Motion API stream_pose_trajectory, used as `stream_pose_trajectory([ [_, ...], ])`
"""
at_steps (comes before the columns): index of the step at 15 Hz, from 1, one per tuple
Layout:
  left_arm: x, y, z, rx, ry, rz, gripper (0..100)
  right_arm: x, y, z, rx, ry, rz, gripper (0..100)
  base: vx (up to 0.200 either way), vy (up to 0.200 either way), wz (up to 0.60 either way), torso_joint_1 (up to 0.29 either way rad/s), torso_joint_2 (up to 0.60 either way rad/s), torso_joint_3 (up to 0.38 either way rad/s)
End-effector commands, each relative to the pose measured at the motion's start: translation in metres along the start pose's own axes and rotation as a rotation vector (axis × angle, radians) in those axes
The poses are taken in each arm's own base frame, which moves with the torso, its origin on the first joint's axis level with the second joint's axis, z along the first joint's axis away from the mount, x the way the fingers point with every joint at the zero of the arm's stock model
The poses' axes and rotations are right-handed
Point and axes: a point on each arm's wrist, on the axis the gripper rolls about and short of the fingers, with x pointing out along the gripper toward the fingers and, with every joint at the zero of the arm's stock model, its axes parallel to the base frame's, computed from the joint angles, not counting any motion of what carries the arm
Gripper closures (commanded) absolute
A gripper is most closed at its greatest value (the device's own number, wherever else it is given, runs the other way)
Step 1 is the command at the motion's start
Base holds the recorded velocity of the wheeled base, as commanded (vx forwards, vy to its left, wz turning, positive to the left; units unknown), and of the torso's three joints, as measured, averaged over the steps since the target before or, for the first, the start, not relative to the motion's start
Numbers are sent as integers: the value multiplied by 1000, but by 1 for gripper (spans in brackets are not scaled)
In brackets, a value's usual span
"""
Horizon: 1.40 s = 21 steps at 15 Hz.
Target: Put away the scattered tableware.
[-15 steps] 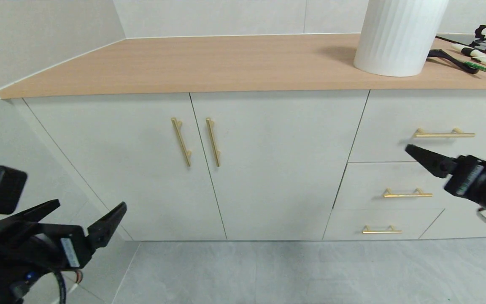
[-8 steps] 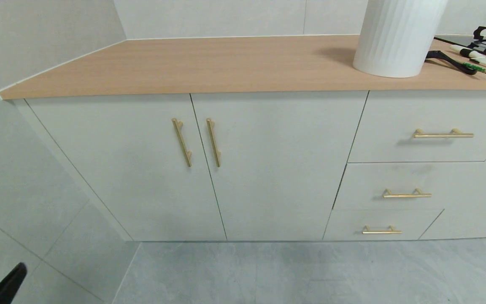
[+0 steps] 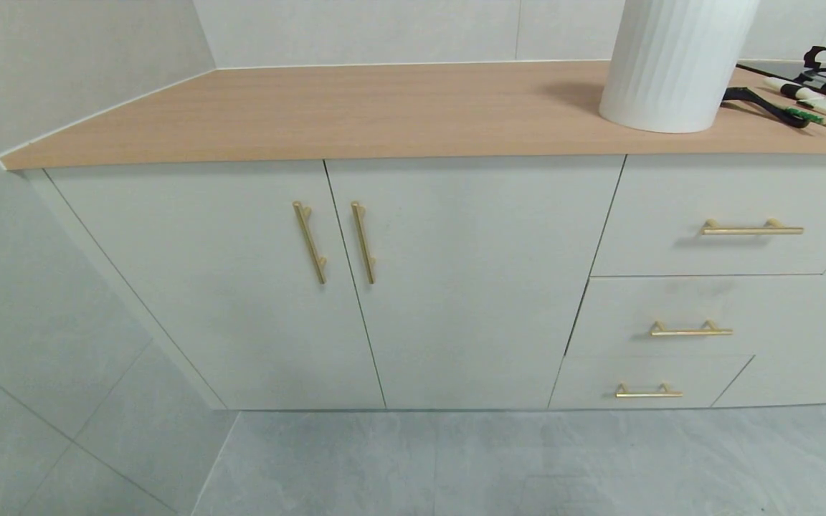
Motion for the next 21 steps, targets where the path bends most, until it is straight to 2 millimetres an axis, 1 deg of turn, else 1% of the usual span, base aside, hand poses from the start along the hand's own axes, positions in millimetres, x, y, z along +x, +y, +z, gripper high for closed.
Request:
stream_pose_trajectory([
  [1,-6,-3,-25,-5,5,51,0,-2,2,-31,-9,14,-40,0,0,0,0,0,0,0],
  [2,-2,-6,-39,2,52,42,0,0,2,-41,-10,32,-38,0,0,0,0,0,0,0],
  [3,1,-8,-51,19,89,28,0,0,2,-46,-18,81,-30,0,0,0,0,0,0,0],
  [4,1,-9,-52,13,86,10,0,0,2,-47,-22,98,-28,0,0,0,0,0,0,0],
  [5,1,-12,-51,-14,64,-120,0,0,3,-46,-17,87,-2,0,0,0,0,0,0,0],
  [7,1,-16,-51,-21,54,-284,0,0,5,-46,-16,85,68,0,0,0,0,0,0,0],
  [9,0,-18,-54,-23,59,-364,0,0,5,-46,-15,83,94,0,0,0,0,0,0,0],
  [11,1,-19,-57,-36,68,-384,0,0,6,-47,-15,89,148,0,0,0,0,0,0,0],
  [12,1,-19,-57,-54,71,-383,0,-1,7,-52,-24,143,209,0,0,0,0,0,0,0],
  [13,1,-19,-57,-77,76,-382,0,-1,8,-51,-23,137,212,0,0,0,0,0,0,0],
  [21,1,-19,-57,-77,76,-382,0,-1,7,-51,-20,129,207,0,0,0,0,0,0,0],
])
